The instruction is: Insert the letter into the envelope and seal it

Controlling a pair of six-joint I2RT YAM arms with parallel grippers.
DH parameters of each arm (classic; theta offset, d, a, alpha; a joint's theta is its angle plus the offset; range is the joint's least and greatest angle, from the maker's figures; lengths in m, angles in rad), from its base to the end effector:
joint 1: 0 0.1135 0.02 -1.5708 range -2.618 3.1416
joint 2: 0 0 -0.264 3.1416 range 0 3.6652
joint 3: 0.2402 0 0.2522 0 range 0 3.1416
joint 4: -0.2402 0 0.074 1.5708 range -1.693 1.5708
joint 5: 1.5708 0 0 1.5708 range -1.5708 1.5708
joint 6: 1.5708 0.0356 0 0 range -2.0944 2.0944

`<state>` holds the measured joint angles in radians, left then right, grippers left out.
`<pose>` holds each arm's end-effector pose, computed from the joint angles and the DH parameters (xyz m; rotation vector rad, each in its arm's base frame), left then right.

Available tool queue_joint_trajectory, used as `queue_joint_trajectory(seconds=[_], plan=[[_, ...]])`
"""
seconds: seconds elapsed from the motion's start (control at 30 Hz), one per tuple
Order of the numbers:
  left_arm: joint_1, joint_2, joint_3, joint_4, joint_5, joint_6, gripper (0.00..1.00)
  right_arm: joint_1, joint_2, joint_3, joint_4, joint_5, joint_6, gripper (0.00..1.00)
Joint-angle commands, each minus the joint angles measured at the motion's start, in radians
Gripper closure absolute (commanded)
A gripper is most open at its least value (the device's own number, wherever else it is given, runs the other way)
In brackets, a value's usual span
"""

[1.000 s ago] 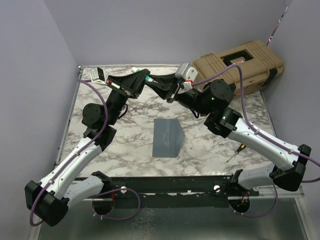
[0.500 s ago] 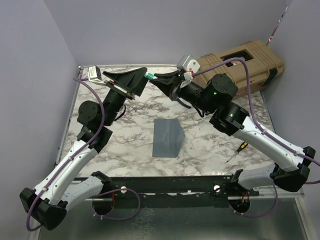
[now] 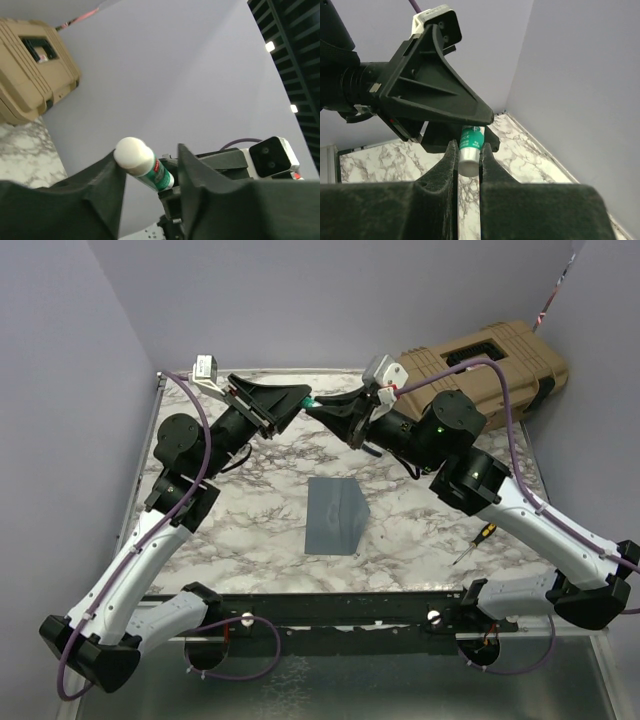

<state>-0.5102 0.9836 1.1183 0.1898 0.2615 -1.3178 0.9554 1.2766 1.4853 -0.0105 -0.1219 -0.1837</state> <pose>0.1798 -0.1111 0.4602 -0.3241 1.4305 -1.7058 0.1569 0.2294 0.4971 -0.8479 1.1295 0.7267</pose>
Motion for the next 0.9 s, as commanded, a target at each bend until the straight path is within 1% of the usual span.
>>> queue_joint_trajectory(seconds=[0.0, 0.07, 0.2, 0.27, 0.3, 0.37, 0.4, 0.43, 0.53, 0.67, 0.8, 0.87], plan=[[0.012, 0.009, 0.013, -0.001, 0.097, -0.067, 0.65, -0.006, -0.022, -0.023, -0.024, -0.024, 0.002, 1.00], [0.013, 0.023, 0.020, 0.017, 0.125, -0.092, 0.72, -0.007, -0.027, -0.028, -0.017, -0.019, -0.002, 1.00], [0.016, 0.021, 0.022, 0.021, 0.136, -0.115, 0.85, -0.008, -0.042, -0.043, 0.001, -0.010, -0.014, 1.00], [0.018, 0.020, 0.016, 0.036, 0.143, -0.131, 0.86, -0.009, -0.049, -0.046, 0.001, -0.011, -0.030, 1.00], [0.019, 0.018, 0.013, 0.042, 0.147, -0.136, 0.83, -0.009, -0.053, -0.049, 0.001, -0.010, -0.037, 1.00], [0.020, 0.010, 0.003, 0.042, 0.138, -0.137, 0.58, -0.010, -0.063, -0.056, 0.001, -0.011, -0.049, 1.00], [0.021, 0.003, -0.003, 0.041, 0.133, -0.137, 0.51, -0.010, -0.069, -0.057, 0.001, -0.011, -0.053, 1.00], [0.023, -0.004, -0.010, 0.040, 0.127, -0.139, 0.49, -0.010, -0.072, -0.059, 0.001, -0.013, -0.056, 1.00], [0.024, -0.010, -0.025, 0.049, 0.122, -0.147, 0.49, -0.010, -0.079, -0.063, 0.001, -0.027, -0.053, 1.00], [0.025, -0.016, -0.034, 0.052, 0.113, -0.151, 0.55, -0.010, -0.085, -0.069, -0.001, -0.035, -0.048, 1.00], [0.027, -0.038, -0.051, 0.039, 0.079, -0.143, 0.56, -0.010, -0.090, -0.071, -0.010, -0.046, -0.046, 1.00], [0.028, -0.042, -0.058, 0.037, 0.071, -0.142, 0.58, -0.010, -0.089, -0.066, -0.027, -0.053, -0.046, 1.00]])
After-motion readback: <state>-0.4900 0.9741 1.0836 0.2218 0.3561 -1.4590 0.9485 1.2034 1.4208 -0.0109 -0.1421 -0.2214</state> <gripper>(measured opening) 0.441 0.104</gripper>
